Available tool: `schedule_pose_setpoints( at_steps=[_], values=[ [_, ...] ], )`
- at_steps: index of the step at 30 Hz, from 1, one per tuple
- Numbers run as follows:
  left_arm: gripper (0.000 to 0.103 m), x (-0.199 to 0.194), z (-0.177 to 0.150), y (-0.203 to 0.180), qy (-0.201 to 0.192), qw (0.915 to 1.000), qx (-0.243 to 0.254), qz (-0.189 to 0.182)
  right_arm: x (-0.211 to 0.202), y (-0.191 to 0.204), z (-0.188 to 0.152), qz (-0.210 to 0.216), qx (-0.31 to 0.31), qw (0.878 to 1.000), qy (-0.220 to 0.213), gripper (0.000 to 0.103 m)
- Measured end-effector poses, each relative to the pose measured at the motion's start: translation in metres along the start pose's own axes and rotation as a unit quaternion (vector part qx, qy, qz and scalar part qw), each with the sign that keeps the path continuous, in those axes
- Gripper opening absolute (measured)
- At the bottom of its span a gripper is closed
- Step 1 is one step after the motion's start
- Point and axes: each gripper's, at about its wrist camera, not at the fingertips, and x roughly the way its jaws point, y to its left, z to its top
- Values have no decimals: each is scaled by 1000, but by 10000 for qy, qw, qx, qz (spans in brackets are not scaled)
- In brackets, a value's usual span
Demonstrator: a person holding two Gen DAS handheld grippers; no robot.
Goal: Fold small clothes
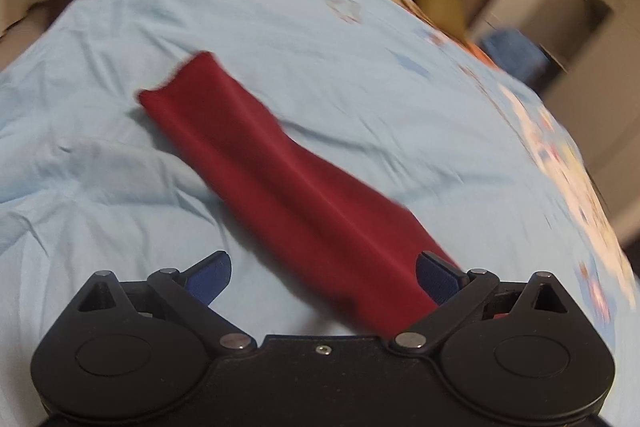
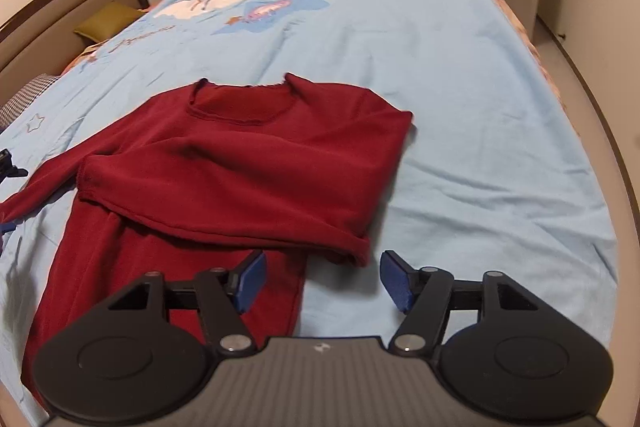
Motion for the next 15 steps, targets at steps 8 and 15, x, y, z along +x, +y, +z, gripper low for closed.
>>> schedule_pose_setpoints(
  at_steps=[8,15],
  values=[
    [61,26,30,43,-635,9881,-1236,661,3,7,6,266,-219,9994,-24,74],
    [10,35,42,50,-713,9865,-1399,458,6,11,6,335,-371,9987,26,74]
  ],
)
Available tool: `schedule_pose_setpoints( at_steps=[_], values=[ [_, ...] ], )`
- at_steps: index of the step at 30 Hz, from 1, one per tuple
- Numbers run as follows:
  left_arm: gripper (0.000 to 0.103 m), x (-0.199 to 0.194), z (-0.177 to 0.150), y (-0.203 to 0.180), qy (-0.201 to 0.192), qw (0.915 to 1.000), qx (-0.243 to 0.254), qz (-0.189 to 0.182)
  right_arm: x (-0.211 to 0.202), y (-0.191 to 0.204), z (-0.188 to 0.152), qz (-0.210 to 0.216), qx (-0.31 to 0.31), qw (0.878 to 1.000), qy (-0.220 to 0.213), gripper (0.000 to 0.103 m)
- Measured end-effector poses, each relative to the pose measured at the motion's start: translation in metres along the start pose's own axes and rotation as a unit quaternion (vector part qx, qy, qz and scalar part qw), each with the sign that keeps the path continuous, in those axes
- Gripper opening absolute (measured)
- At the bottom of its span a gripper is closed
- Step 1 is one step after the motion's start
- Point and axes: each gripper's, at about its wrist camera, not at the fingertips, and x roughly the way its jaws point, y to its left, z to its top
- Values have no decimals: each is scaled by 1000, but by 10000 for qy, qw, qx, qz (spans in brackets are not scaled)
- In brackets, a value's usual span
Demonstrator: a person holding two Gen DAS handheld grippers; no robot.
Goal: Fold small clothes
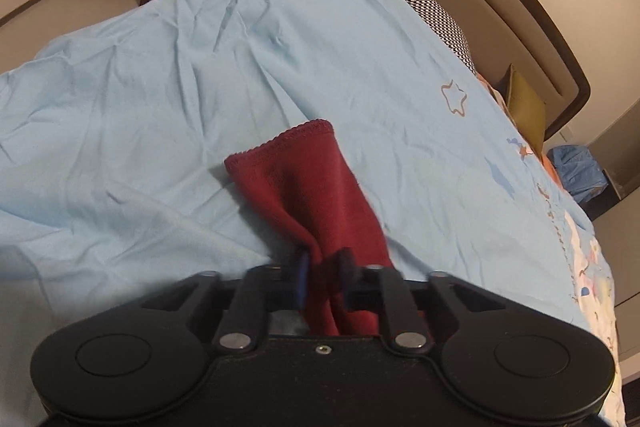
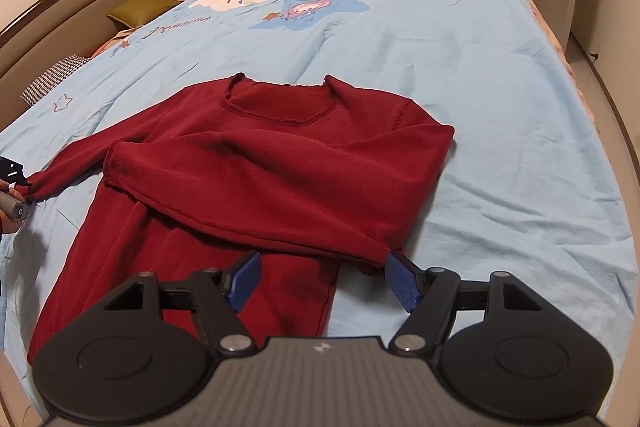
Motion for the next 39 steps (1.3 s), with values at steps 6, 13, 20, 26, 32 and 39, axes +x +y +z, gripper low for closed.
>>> schedule_pose_setpoints(
  at_steps=[6,13,20,26,32,39],
  values=[
    [7,-23,2,-21,-349,9979,492,-238,1,5,2,69,0,10000,-33,74],
    [7,-108,-2,-101,-1146,9550,2235,-1574,-7,15,11,183,-5,9996,-218,74],
    [7,-226,-72,-180,-1919,8392,4112,-2997,-12,19,27,215,74,9986,-486,74],
    [7,-286,-175,-191,-1722,7514,5131,-3774,-18,9,36,12,176,9971,-740,74],
    [8,-285,-284,-153,-901,6631,6127,-4204,-18,-13,35,-345,292,9957,-807,74],
    [14,-250,-330,-109,324,6064,6717,-4244,-15,-33,24,-605,359,9950,-708,74]
  ],
)
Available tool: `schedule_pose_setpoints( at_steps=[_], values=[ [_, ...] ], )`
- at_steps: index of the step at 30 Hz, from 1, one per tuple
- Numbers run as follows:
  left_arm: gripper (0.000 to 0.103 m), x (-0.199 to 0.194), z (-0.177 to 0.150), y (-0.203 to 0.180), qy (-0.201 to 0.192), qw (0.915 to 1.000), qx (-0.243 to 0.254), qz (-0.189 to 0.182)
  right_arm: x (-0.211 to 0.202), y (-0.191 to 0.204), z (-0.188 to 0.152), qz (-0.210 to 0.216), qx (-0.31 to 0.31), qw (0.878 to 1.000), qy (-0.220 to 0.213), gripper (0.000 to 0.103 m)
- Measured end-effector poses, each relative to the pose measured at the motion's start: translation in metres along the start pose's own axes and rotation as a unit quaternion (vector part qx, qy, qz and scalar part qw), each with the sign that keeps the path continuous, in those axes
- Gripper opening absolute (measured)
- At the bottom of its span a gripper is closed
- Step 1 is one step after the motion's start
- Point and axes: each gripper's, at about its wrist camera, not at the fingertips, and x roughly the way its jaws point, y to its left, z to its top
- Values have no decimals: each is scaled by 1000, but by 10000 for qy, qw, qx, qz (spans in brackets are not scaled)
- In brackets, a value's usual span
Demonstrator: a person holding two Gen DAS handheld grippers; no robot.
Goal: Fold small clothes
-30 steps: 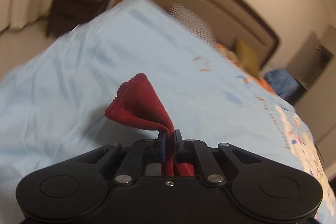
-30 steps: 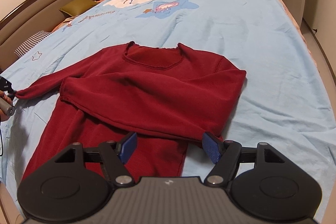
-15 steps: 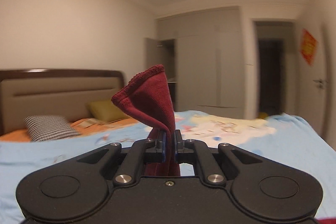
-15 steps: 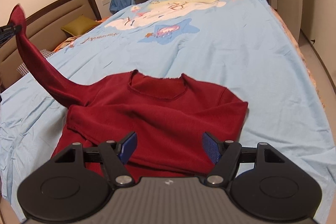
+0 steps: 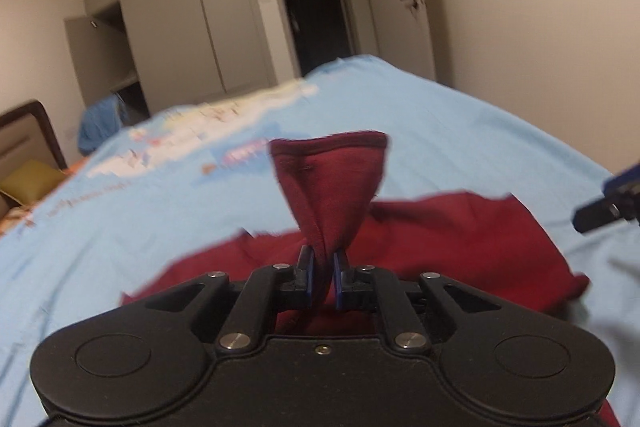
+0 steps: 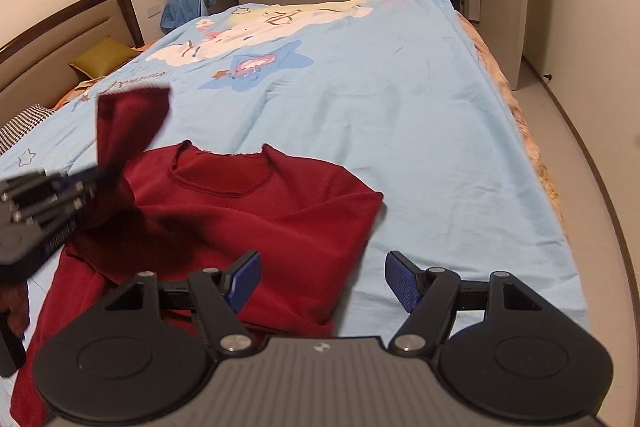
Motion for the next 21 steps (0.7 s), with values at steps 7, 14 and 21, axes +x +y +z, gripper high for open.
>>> schedule_pose_setpoints(
  at_steps=[7,14,21],
  values=[
    [60,-10,-16,11,343,9975,-260,-556,4,0,-4,82,72,9999,98,74],
    [79,-28,-3,29,492,9914,-1207,-127,16,9,4,520,301,9980,214,74],
    [82,-40,-16,90,830,9514,-2750,1111,54,34,13,897,314,9935,628,57]
  ],
)
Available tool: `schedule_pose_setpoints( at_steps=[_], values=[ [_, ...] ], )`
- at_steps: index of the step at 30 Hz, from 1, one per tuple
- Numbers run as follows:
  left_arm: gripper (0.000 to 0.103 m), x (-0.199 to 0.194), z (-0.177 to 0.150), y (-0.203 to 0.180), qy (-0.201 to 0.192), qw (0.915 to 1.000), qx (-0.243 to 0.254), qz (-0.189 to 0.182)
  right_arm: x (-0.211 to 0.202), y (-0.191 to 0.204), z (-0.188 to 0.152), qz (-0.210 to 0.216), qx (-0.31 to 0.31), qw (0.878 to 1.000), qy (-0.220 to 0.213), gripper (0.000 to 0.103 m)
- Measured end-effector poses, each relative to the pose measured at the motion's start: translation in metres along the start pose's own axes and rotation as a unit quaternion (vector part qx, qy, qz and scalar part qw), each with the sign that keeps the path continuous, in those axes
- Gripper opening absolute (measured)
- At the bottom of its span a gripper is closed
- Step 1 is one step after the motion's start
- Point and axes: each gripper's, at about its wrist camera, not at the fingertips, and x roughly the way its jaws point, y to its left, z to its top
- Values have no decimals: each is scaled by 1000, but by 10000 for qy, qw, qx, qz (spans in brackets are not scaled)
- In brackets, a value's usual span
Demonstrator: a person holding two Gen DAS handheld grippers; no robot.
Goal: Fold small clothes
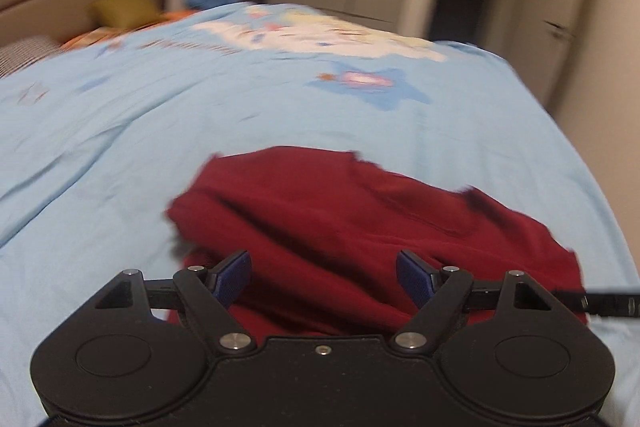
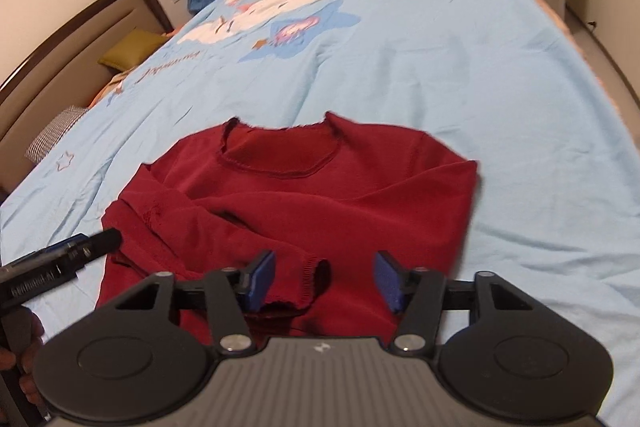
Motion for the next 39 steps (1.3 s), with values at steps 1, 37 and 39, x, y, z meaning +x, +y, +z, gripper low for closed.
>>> schedule_pose_setpoints(
  at_steps=[1,37,39],
  values=[
    [81,0,3,9,-12,9997,-208,130,6,5,1,-25,-123,9999,56,57],
    [64,66,28,144,307,9347,-3534,-200,98,87,91,1735,-1652,9697,481,46],
    [55,79,28,150,438,9216,-3847,-269,130,104,110,2057,-1590,9628,740,46]
  ],
)
